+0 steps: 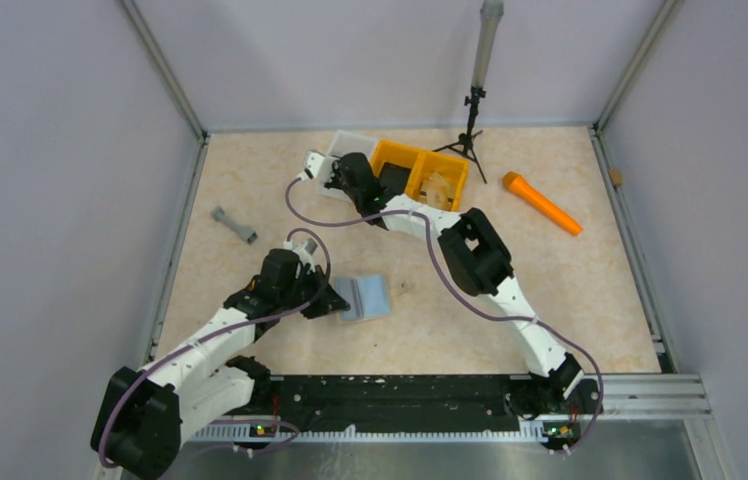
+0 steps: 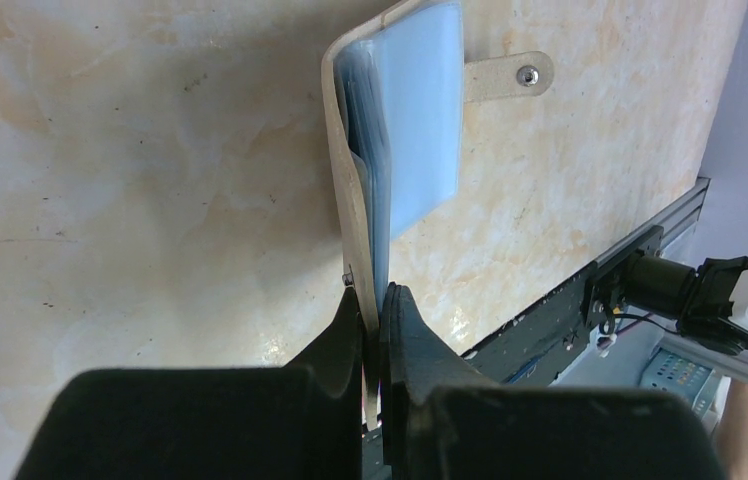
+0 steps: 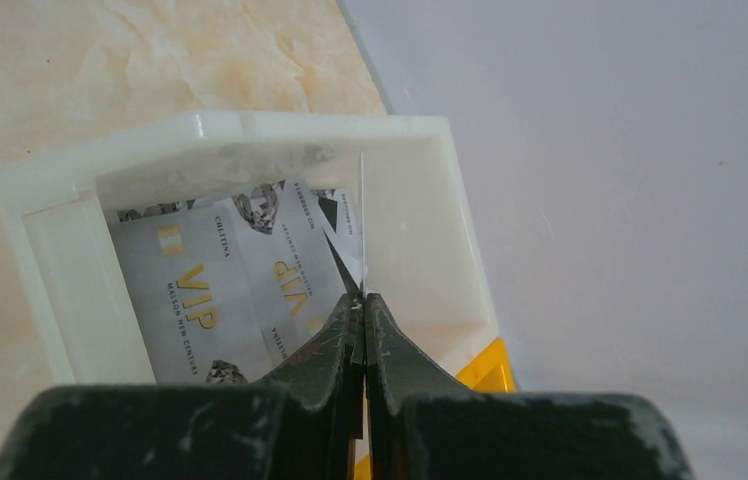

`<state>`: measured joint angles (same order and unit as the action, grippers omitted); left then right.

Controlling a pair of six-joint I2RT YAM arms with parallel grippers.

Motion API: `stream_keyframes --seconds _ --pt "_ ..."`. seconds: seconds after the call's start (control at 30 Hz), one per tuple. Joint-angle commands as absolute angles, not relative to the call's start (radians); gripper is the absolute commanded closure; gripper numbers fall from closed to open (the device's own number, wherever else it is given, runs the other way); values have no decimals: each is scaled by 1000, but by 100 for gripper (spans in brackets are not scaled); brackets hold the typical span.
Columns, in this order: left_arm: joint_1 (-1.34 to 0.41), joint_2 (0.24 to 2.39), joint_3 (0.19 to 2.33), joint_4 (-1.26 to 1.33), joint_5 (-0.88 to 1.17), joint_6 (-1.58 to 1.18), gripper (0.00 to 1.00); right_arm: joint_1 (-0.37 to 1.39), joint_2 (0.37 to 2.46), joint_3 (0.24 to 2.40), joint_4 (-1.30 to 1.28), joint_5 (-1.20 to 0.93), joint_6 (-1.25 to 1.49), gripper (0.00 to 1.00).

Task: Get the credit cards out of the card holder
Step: Place the credit card in the storage box, then remove the credit card from the card holder.

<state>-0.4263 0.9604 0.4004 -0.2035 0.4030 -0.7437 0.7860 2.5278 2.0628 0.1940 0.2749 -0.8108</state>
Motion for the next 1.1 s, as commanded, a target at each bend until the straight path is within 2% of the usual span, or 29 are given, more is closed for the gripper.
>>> stream_keyframes --seconds 0.0,0.13,0.17,0.2,0.33,0.5,0.73,0.9,1.07 --pt "-420 955 419 -179 412 -733 100 801 2551 2119 235 284 -871 100" --pt "-420 941 426 -196 414 -731 100 802 2525 2099 248 251 -825 64" --pt "-420 939 428 -204 410 -728 100 804 2514 2083 272 254 -810 56" --pt "-420 940 431 -210 409 -726 100 806 2504 2074 291 253 -800 53" --pt "-419 938 429 -216 402 -728 100 806 2455 2069 257 219 -731 53" --pt "-419 913 424 -221 394 -730 100 805 2290 1944 280 183 -594 52" --pt "-417 853 407 -217 401 -701 100 807 1945 1552 312 177 -314 50" --pt "-417 775 368 -144 483 -703 100 813 1707 1351 88 180 -33 49" --pt "-417 745 343 -83 582 -727 100 825 1435 1052 39 20 278 49"
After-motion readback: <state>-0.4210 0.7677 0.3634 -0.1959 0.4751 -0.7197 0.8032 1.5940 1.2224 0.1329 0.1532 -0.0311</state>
